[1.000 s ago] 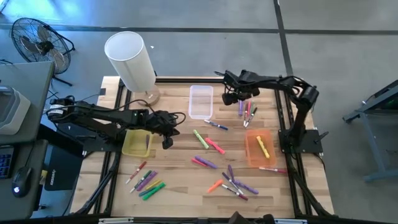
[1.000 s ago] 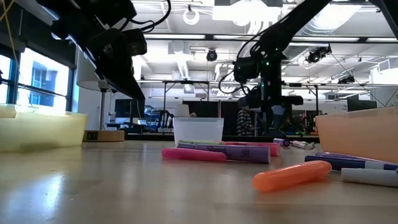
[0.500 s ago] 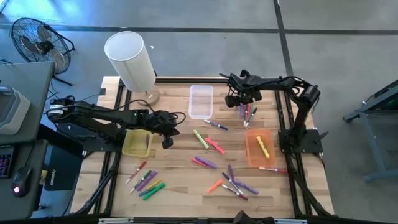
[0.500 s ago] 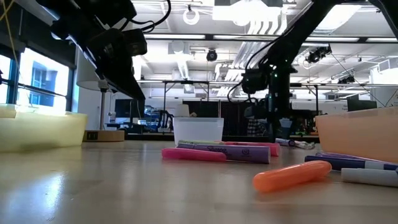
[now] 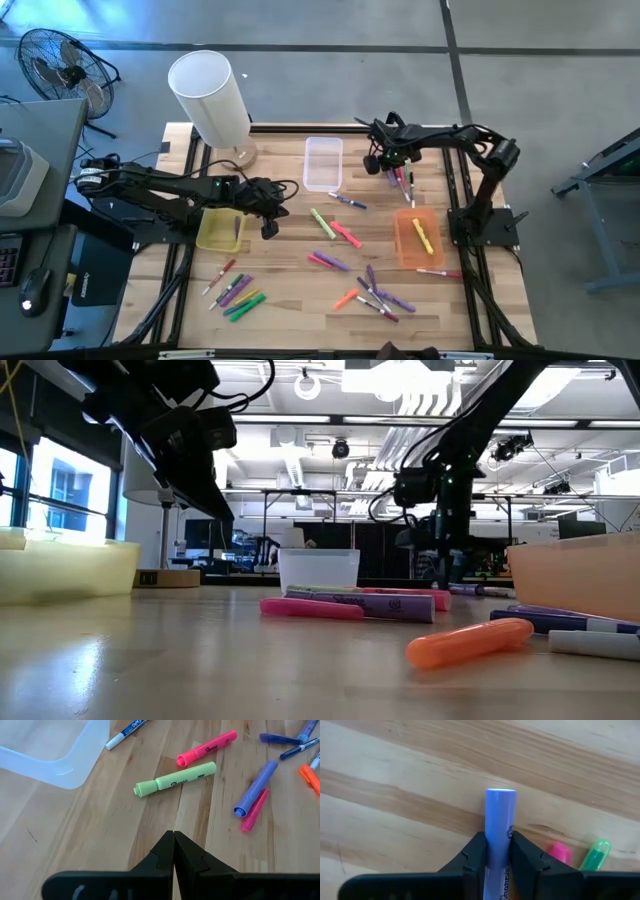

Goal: Pick & Place Markers
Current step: Put the purple highlighter pen into the orange bin

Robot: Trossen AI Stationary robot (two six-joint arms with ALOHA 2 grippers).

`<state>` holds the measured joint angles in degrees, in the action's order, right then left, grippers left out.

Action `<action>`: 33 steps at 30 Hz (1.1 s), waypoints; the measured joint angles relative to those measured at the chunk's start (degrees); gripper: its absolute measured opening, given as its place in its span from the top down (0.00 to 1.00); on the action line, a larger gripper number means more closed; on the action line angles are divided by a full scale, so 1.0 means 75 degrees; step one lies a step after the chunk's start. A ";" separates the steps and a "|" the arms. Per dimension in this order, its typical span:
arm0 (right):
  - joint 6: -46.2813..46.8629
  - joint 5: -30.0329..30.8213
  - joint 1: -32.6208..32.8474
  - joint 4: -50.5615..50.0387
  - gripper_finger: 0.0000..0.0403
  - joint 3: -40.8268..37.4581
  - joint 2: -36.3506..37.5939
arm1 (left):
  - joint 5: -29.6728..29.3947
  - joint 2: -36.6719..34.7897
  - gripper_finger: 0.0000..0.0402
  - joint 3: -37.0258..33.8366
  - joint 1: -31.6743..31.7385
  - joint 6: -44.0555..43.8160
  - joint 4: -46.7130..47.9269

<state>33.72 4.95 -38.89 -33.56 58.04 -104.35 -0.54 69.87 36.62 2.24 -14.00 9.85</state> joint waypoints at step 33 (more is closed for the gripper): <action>0.5882 0.1459 0.6886 -0.2312 0.86 -0.2693 0.7117 | -0.0271 0.0003 1.00 0.0006 0.0000 0.0096 -0.0527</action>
<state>77.83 15.90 12.75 -50.90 37.84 -50.98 -2.57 69.89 36.67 2.24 -13.28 5.89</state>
